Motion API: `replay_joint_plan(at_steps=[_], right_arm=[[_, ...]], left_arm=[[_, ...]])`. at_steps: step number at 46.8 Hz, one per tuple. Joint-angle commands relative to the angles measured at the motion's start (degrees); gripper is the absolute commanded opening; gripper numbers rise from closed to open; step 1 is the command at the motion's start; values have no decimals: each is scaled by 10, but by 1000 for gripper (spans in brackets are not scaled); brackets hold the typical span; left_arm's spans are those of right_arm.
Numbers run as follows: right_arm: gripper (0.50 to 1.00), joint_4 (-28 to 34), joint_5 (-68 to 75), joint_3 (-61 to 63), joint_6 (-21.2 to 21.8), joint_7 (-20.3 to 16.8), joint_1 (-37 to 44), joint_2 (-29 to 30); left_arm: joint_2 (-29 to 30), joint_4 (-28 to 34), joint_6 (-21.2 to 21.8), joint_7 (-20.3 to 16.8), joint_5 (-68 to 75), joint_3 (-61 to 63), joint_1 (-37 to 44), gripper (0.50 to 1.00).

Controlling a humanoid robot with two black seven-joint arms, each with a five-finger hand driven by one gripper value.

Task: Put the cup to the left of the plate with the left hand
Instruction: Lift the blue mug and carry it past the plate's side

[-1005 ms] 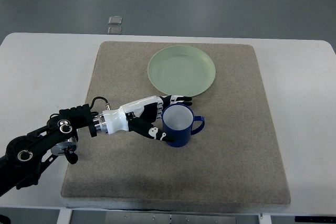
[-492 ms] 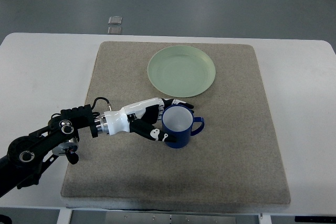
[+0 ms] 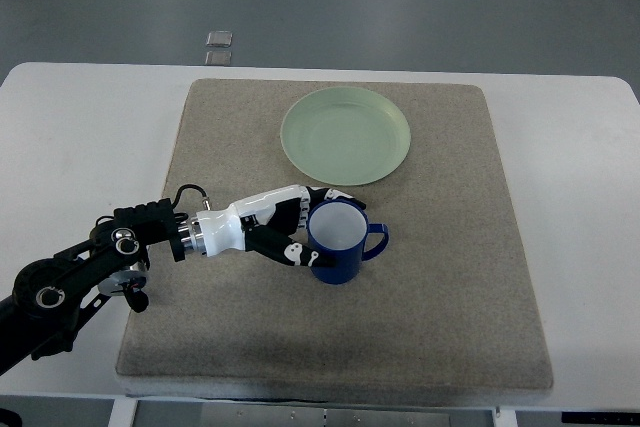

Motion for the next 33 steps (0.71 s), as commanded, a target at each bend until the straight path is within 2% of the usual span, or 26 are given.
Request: replay_joint_plan(at_steps=[1,9,18,27,30,33], right_arm=[[932,0,0,0,0,0,0,0],[932,0,0,0,0,0,0,0],[932,0,0,0,0,0,0,0],[932,0,0,0,0,0,0,0],[932,0,0,0,0,0,0,0],[932,0,0,0,0,0,0,0]], left_arm=[[0,0,0,0,-1,0,0,780],[-1,-1,0,0,-1,-3,0,714],[5,-4,0,-1,-11,-23,-16,707],[11,-3,3,-1,-10,-108,-28,701],[26,-1,12,-1,-12,-137,-30,669],[41,3,29,-1,-14,-157,-31,660]])
